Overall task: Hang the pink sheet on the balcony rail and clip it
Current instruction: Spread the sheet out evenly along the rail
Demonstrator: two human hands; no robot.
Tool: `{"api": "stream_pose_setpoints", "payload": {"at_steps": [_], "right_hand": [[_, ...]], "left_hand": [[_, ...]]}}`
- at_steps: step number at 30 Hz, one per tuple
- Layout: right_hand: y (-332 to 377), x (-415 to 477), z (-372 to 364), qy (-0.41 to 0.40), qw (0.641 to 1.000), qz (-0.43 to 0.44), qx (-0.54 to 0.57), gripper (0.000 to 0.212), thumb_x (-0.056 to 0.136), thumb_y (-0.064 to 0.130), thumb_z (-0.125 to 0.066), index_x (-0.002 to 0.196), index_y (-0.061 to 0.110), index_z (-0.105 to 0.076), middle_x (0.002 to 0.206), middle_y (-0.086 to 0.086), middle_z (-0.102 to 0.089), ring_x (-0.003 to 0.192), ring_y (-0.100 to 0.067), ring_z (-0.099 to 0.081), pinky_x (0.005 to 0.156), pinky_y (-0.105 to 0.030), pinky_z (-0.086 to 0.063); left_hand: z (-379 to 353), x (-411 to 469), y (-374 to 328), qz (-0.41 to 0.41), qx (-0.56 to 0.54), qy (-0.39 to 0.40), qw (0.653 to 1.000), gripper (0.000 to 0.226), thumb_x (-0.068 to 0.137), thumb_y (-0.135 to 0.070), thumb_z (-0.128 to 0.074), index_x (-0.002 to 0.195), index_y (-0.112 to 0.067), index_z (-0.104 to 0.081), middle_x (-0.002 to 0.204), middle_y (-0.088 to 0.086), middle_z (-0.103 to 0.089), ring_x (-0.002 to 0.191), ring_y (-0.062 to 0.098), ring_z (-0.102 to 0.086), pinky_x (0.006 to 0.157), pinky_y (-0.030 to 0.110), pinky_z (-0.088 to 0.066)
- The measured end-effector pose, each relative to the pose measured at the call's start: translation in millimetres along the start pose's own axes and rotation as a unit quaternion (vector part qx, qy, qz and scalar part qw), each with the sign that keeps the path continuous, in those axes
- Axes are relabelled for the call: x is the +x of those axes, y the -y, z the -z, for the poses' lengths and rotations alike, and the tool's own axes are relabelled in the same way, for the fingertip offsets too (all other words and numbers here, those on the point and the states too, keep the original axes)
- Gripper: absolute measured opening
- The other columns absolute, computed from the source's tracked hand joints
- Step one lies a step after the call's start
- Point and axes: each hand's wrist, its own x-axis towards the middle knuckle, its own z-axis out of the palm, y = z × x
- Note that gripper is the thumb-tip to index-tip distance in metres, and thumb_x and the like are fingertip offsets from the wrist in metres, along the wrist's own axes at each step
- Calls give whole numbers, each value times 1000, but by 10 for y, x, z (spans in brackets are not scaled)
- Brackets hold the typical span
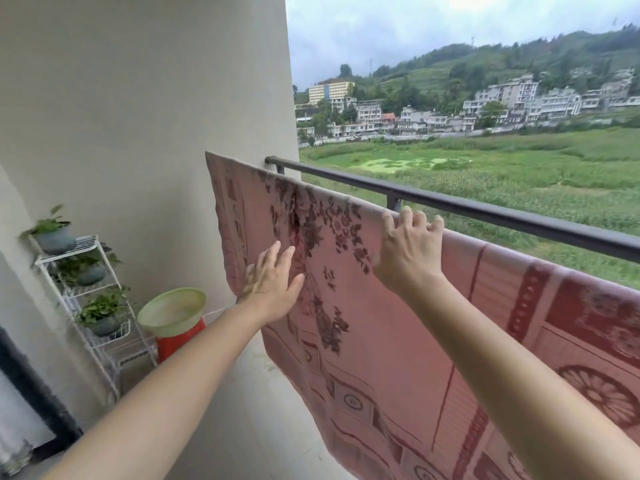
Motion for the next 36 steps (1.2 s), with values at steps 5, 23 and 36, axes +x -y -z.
{"api": "stream_pose_setpoints", "payload": {"at_steps": [5,23,36], "right_hand": [[663,1006,-275,9,999,4,46,59,89,40,-48,138,10,-38,114,-13,-57,100,-32,-58,72,-39,-35],[1868,2281,-728,-55,993,-94,-49,34,82,51,-49,90,18,-55,73,1,-57,60,-22,-52,51,-29,-36],[2208,2318,-878,-102,959,-225,-141,45,78,55,-60,96,14,-62,85,-4,-65,79,-28,-61,75,-39,-44]], "left_hand": [[-48,1084,522,-12,18,11,1000,61,100,-43,-33,154,-23,-12,162,1,-2,148,21,-3,118,46,-9],[-606,4008,1560,-343,-122,-148,920,51,102,-45,-15,130,-25,-52,127,0,-57,126,24,-45,113,52,-17],[-826,4820,2208,-390,-189,-222,873,37,98,-38,-27,100,-16,-57,90,5,-54,91,28,-47,99,49,-29]]}}
